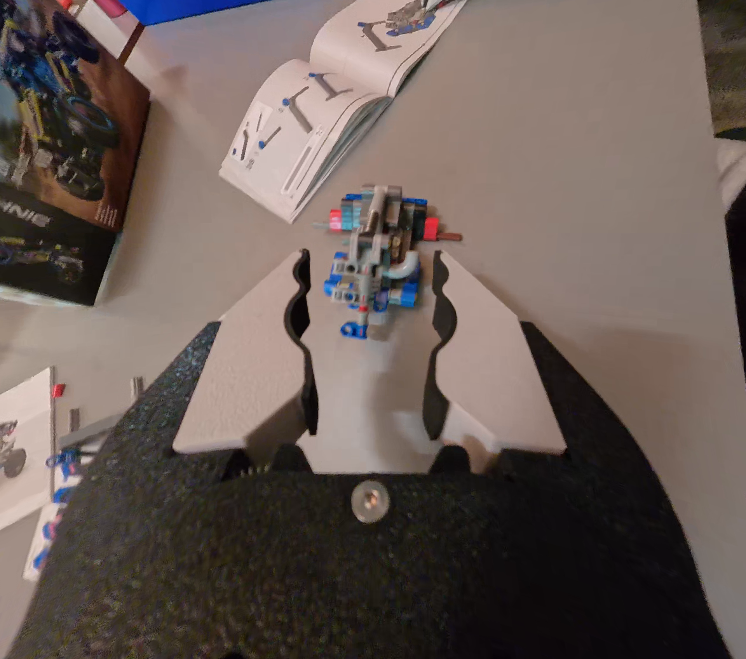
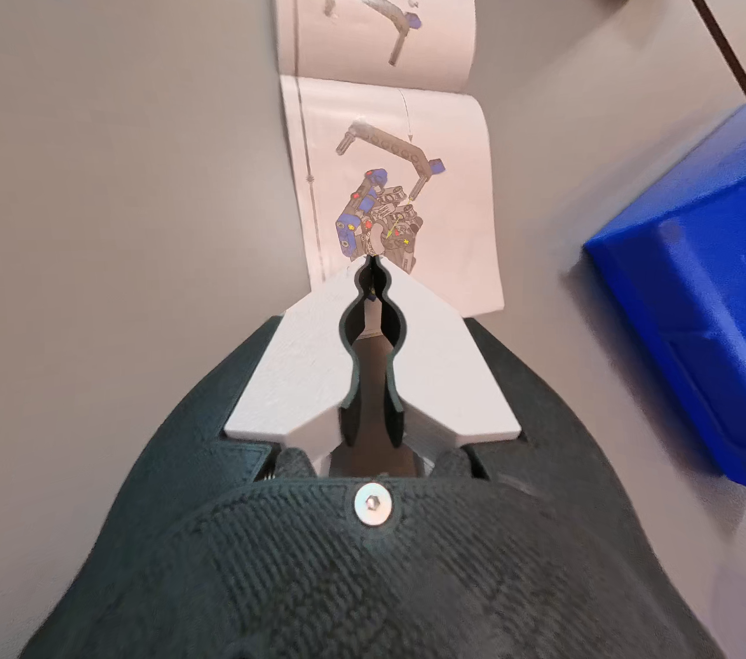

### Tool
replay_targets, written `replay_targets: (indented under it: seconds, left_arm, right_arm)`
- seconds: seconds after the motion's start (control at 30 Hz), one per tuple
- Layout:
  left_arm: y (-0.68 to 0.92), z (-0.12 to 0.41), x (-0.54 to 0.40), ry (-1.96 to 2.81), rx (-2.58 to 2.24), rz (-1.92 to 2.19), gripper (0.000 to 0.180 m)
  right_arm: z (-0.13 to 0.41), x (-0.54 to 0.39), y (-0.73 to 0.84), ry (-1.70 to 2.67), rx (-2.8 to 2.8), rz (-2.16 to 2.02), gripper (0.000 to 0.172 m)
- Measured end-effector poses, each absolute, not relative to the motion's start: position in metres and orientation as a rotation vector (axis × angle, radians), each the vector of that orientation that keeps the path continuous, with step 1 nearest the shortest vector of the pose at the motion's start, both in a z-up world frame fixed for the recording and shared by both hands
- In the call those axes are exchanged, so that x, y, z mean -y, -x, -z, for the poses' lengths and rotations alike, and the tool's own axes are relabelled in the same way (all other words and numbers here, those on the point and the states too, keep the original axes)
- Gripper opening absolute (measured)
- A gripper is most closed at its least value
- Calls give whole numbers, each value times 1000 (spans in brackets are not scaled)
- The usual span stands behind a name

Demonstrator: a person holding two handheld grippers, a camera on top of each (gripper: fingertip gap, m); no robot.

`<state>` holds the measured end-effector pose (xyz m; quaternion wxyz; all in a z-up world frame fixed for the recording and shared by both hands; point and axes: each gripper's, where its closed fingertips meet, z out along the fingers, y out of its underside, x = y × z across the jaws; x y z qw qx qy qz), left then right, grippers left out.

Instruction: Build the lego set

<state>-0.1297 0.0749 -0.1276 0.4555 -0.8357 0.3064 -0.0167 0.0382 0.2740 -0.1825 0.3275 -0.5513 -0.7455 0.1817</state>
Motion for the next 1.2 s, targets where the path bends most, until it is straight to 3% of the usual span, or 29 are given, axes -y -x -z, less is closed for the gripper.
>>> replay_targets:
  seconds: [0.17, 0.37, 0.5, 0.67, 0.77, 0.93, 1.2]
  left_arm:
    - [185, 132, -55, 2140, -611, -2, 45]
    - [300, 138, -59, 2286, -313, -146, 34]
    - [337, 144, -61, 2416, -173, 36, 35]
    - [333, 175, -61, 2495, -104, 227, 31]
    - [328, 183, -69, 2477, -82, 212, 30]
    - [326, 187, -74, 2473, -147, 70, 6]
    - [311, 183, -78, 2394, -407, -112, 5]
  right_arm:
    - [175, -289, -41, 1451, 1948, -330, 12]
    - [142, -217, -7, 1334, 1878, -513, 24]
    - [135, -143, 29, 1206, 1874, -656, 33]
    - [151, -115, 54, 1279, 1817, -692, 47]
    - [159, -109, 65, 1318, 1839, -703, 48]
    - [166, -102, 86, 1334, 1870, -681, 43]
    - [173, -125, 104, 1308, 1843, -517, 27]
